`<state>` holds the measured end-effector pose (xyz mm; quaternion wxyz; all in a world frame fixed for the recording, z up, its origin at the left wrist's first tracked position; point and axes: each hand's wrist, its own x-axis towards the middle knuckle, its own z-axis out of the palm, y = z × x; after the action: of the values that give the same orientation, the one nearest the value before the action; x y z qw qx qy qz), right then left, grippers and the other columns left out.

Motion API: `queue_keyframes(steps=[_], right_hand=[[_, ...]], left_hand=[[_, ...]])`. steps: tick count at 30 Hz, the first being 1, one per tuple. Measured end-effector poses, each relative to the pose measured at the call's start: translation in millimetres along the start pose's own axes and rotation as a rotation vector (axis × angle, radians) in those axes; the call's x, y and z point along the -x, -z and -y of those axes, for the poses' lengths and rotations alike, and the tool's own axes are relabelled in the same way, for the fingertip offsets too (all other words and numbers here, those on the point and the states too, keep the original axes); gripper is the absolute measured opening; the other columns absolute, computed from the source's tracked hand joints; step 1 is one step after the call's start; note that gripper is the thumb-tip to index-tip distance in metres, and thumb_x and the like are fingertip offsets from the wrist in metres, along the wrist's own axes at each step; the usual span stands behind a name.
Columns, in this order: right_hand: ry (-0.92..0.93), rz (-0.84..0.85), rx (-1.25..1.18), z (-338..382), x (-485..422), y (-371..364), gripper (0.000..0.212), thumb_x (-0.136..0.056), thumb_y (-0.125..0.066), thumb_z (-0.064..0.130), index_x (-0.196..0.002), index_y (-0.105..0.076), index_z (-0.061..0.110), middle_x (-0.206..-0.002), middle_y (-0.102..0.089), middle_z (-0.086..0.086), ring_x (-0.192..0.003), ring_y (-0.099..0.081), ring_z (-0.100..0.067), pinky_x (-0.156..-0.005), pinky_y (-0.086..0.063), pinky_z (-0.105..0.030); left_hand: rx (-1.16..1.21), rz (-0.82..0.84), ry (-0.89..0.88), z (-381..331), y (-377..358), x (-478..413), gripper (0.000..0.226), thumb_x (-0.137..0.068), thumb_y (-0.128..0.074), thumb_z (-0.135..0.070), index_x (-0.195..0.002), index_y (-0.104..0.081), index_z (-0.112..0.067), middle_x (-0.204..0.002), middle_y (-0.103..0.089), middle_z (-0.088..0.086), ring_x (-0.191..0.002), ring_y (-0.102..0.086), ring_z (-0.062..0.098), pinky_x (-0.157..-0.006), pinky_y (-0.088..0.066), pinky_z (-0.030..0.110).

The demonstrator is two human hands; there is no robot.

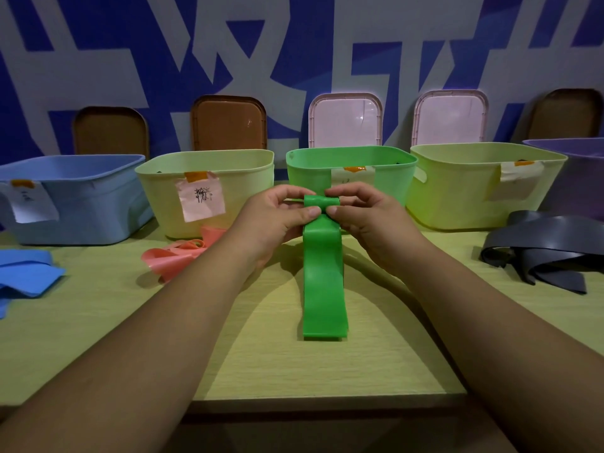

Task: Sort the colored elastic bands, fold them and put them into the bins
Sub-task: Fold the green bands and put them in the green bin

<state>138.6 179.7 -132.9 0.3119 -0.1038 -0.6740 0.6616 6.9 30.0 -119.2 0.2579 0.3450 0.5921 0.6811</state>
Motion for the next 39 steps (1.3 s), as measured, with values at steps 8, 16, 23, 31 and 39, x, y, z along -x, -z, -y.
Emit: queue_keyframes(steps=[8,16,23,31,39], right_hand=[[-0.029,-0.004,0.047,1.2,3.0,-3.7,0.024,-0.101,-0.074,0.022,-0.124,-0.075,0.02,-0.112,-0.08,-0.008,-0.109,-0.076,-0.035,-0.101,-0.061,-0.056],[-0.037,0.03,0.034,2.5,2.6,0.1,0.028,-0.097,-0.074,0.002,-0.123,-0.074,0.012,-0.113,-0.08,-0.014,-0.113,-0.075,-0.04,-0.104,-0.058,-0.059],[-0.03,0.033,0.017,1.6,2.9,0.7,0.032,-0.092,-0.073,-0.008,-0.119,-0.075,0.009,-0.112,-0.079,-0.017,-0.114,-0.073,-0.041,-0.106,-0.057,-0.059],[-0.075,0.046,-0.023,0.5,1.1,-3.8,0.026,-0.102,-0.071,0.016,-0.127,-0.072,0.02,-0.125,-0.073,-0.02,-0.116,-0.072,-0.041,-0.103,-0.06,-0.053],[-0.076,0.025,-0.001,1.2,1.6,-1.0,0.02,-0.1,-0.073,0.011,-0.12,-0.074,0.009,-0.112,-0.078,-0.015,-0.094,-0.075,-0.025,-0.082,-0.061,-0.032]], left_hand=[[0.013,-0.002,-0.04,-1.6,-0.8,1.8,0.037,-0.091,-0.074,0.01,-0.125,-0.07,-0.003,-0.111,-0.08,0.017,-0.102,-0.08,0.03,-0.084,-0.066,0.036],[0.001,0.044,0.078,0.7,1.3,-1.5,0.032,-0.091,-0.075,0.005,-0.122,-0.073,-0.005,-0.109,-0.082,0.011,-0.102,-0.08,0.024,-0.08,-0.063,0.026],[0.036,0.04,0.071,2.5,1.4,-2.4,0.031,-0.091,-0.081,-0.007,-0.121,-0.073,-0.007,-0.109,-0.082,0.011,-0.101,-0.08,0.025,-0.081,-0.062,0.03],[-0.012,0.043,0.004,0.4,3.5,-0.4,0.037,-0.089,-0.077,0.007,-0.122,-0.072,-0.009,-0.11,-0.081,0.013,-0.104,-0.08,0.027,-0.086,-0.064,0.033],[0.025,0.046,0.052,1.3,4.4,-1.8,0.037,-0.088,-0.079,0.006,-0.123,-0.071,-0.003,-0.113,-0.08,0.014,-0.106,-0.079,0.027,-0.088,-0.063,0.031]])
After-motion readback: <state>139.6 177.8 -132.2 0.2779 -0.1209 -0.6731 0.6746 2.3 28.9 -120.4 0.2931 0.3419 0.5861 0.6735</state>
